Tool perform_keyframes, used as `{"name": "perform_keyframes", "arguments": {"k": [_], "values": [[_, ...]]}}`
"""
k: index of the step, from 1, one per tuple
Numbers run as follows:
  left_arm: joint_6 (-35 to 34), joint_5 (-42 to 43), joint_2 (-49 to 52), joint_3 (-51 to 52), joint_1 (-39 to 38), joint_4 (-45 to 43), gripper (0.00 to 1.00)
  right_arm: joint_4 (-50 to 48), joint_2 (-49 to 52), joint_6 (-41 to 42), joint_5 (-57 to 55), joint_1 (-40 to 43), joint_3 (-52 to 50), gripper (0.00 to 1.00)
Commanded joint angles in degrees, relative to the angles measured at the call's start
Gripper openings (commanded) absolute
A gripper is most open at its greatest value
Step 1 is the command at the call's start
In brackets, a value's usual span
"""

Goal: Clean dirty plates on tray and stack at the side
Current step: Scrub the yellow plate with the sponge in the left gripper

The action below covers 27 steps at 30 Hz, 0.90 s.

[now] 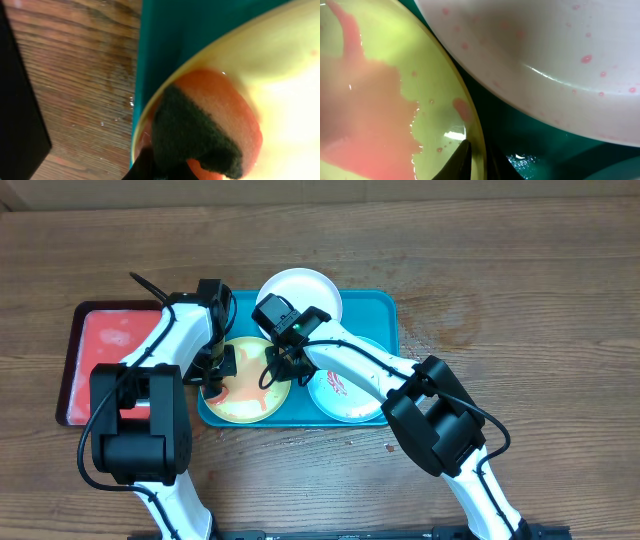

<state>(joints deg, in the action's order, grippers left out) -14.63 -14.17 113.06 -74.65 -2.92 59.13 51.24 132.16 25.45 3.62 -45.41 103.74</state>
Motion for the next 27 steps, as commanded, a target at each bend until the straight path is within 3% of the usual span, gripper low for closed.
{"name": "perform_keyframes", "arguments": {"k": [1, 6, 11, 14, 22, 27], "values": [[-2.0, -5.4, 0.6, -1.4, 0.6, 0.8, 0.04, 0.6, 0.6, -0.2, -1.0, 0.2, -1.9, 0.13], [-2.1, 3.0, 0.6, -6.9, 0.6, 2.5, 0.04, 0.1, 0.6, -0.2, -1.0, 0.2, -1.9, 0.13], [-2.2, 23.9, 0.7, -8.2, 0.6, -2.4, 0.04, 0.0, 0.6, -0.1, -1.0, 0.2, -1.9, 0.13], [-3.8, 30.7, 1.0, -6.6, 0.5, -5.4, 0.04, 0.0, 0.6, -0.1, -1.0, 0.2, -1.9, 0.13], [-5.3, 30.3, 1.0, 1.1, 0.6, -10.9, 0.04, 0.0, 0.6, -0.2, -1.0, 0.2, -1.9, 0.13], [-5.4, 17.4, 1.0, 2.1, 0.8, -9.1, 0.04, 0.0, 0.6, -0.2, -1.0, 0.2, -1.9, 0.10]]}}
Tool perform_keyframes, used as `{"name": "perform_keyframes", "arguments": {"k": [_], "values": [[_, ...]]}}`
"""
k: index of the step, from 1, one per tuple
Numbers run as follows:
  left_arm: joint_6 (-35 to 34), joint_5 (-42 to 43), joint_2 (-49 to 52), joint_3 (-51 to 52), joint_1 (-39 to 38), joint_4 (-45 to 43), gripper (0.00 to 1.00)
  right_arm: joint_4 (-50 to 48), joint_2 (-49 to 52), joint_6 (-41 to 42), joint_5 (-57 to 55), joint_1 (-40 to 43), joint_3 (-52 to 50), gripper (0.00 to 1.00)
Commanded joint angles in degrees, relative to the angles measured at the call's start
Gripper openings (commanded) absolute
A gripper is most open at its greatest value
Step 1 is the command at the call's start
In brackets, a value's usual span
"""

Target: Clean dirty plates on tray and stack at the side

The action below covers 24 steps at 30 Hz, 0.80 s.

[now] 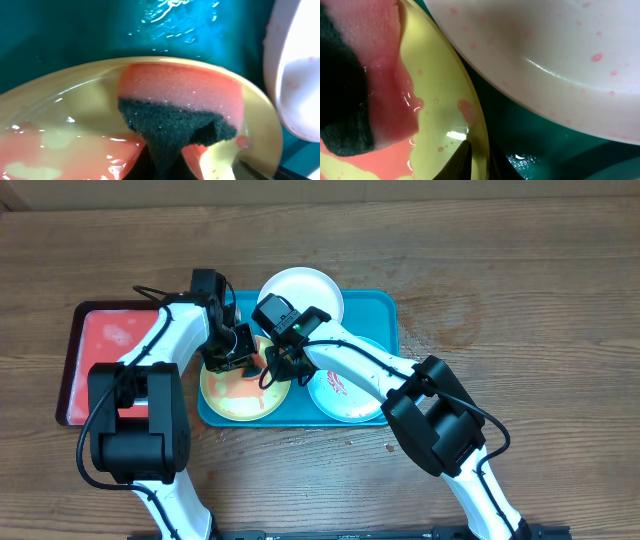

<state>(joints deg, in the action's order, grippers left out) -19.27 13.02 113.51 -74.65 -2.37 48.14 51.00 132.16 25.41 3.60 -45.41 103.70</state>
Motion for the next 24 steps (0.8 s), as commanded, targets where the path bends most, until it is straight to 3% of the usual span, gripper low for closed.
{"name": "perform_keyframes", "arguments": {"k": [1, 3, 8, 13, 18, 24], "values": [[-0.8, -13.2, 0.6, 2.1, 0.3, 3.0, 0.04, 0.2, 0.6, -0.1, -1.0, 0.2, -1.8, 0.09], [-2.7, -20.6, 0.6, 1.6, 0.3, 5.9, 0.04, 0.4, 0.6, -0.1, -1.0, 0.2, -1.8, 0.04], [-5.6, -33.7, 0.6, -1.5, 0.3, 11.7, 0.04, 0.6, 0.6, -0.3, -1.0, 0.2, -1.7, 0.04], [-6.7, -34.1, 0.6, -6.9, 0.3, 15.4, 0.04, 1.1, 0.5, -2.8, -0.9, 0.2, -0.4, 0.04], [-13.8, -33.2, -0.5, -17.4, 0.4, 21.7, 0.04, 2.5, 0.4, -4.4, -1.0, 0.1, 3.7, 0.04], [-13.7, -32.7, -4.0, -28.3, 3.7, 24.5, 0.04, 7.4, 0.3, -9.2, -2.8, 0.0, 11.9, 0.04]]}}
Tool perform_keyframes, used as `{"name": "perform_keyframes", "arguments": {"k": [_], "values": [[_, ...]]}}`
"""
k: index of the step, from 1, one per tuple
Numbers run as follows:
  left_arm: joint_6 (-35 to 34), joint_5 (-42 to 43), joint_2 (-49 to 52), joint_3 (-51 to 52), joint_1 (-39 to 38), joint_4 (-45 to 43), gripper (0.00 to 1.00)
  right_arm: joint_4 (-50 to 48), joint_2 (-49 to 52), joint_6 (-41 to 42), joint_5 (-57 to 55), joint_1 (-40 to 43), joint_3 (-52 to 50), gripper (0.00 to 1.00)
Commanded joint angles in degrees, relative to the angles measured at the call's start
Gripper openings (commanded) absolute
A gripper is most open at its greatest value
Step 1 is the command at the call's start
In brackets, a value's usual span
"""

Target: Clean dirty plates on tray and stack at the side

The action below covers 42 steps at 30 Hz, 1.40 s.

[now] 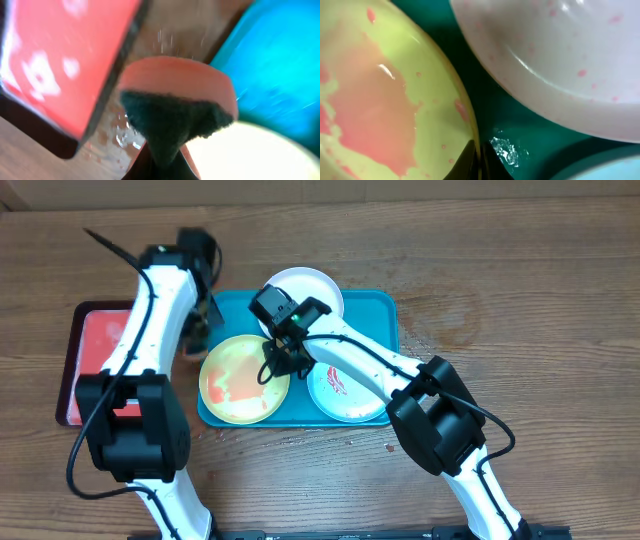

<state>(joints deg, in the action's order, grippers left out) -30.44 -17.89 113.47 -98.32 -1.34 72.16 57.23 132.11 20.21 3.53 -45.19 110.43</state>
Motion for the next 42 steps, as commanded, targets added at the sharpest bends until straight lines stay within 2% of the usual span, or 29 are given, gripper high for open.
{"name": "perform_keyframes", "arguments": {"k": [1, 6, 13, 16, 20, 30, 38, 42], "values": [[-2.6, -1.7, -4.6, -5.3, 3.9, 0.2, 0.04, 2.2, 0.3, -4.2, -4.6, -0.3, 6.9, 0.04], [-2.1, 4.8, -5.4, -5.7, 12.3, -0.1, 0.04, 6.6, 0.3, -7.2, -19.0, -1.5, 16.0, 0.04], [5.5, 19.5, -3.5, -5.6, 24.2, 0.0, 0.04, 4.4, 0.3, -23.6, -40.1, -5.1, 21.6, 0.04], [7.5, 20.5, -3.0, -5.6, 27.1, 1.4, 0.04, 3.2, 0.3, -32.9, -48.2, -7.0, 21.6, 0.04], [9.5, 20.4, -2.8, -5.6, 29.5, 2.4, 0.04, 1.9, 0.3, -44.5, -52.7, -9.5, 21.6, 0.04], [11.0, 20.2, -2.8, -5.6, 30.8, 2.2, 0.04, -6.7, 0.3, -49.9, -65.7, -14.0, 21.6, 0.04], [11.0, 20.3, -2.8, -5.6, 30.7, 2.2, 0.04, -7.5, 0.3, -51.3, -65.5, -14.0, 21.6, 0.04], [11.0, 20.3, -2.8, -5.6, 30.7, 2.2, 0.04, -7.3, 0.3, -51.1, -58.9, -14.0, 21.6, 0.04]]}}
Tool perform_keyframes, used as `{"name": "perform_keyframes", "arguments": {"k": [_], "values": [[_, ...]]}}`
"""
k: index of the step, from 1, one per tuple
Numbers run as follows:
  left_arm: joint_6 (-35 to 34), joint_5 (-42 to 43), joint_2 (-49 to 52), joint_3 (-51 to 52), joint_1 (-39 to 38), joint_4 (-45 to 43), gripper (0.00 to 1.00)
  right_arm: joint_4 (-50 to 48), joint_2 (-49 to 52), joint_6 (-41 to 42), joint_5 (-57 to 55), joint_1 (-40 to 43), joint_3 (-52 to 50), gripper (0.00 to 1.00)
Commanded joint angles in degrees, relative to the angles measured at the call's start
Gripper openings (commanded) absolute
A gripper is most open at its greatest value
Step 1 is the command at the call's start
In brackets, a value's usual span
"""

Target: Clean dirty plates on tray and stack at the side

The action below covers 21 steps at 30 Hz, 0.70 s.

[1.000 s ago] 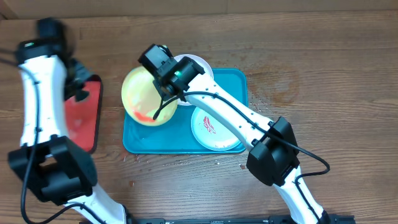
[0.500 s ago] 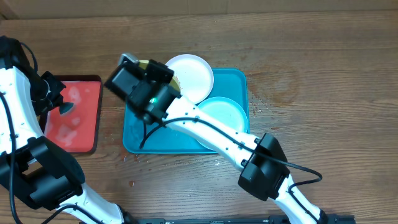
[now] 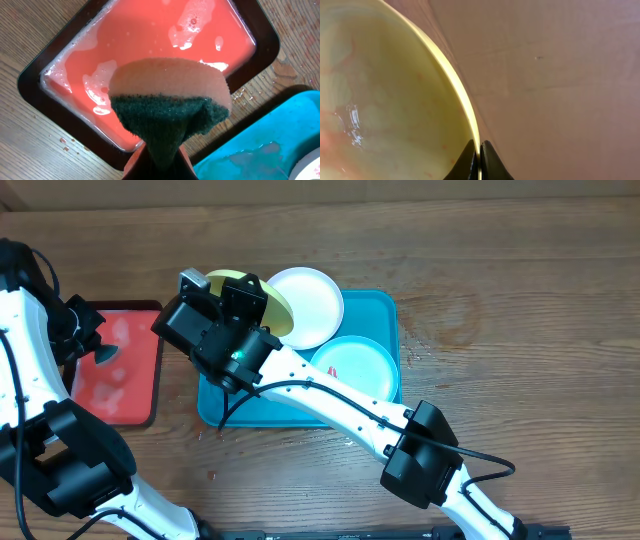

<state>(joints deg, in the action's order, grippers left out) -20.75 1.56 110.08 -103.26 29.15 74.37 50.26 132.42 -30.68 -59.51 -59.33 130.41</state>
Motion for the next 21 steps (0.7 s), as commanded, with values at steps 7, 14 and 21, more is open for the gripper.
{"name": "perform_keyframes", "arguments": {"k": [7, 14, 21], "values": [[1.3, 0.9, 0.6, -0.7, 0.2, 0.0, 0.04, 0.1, 0.0, -1.7, 7.7, 0.2, 1.7, 0.04], [1.3, 0.9, 0.6, -0.7, 0.2, 0.1, 0.05, 3.1, 0.0, 1.0, 15.3, -0.1, 1.7, 0.04], [1.3, 1.0, 0.6, -0.7, 0.1, 0.0, 0.05, -0.3, 0.0, 3.7, 7.0, -0.3, 1.7, 0.04]]}}
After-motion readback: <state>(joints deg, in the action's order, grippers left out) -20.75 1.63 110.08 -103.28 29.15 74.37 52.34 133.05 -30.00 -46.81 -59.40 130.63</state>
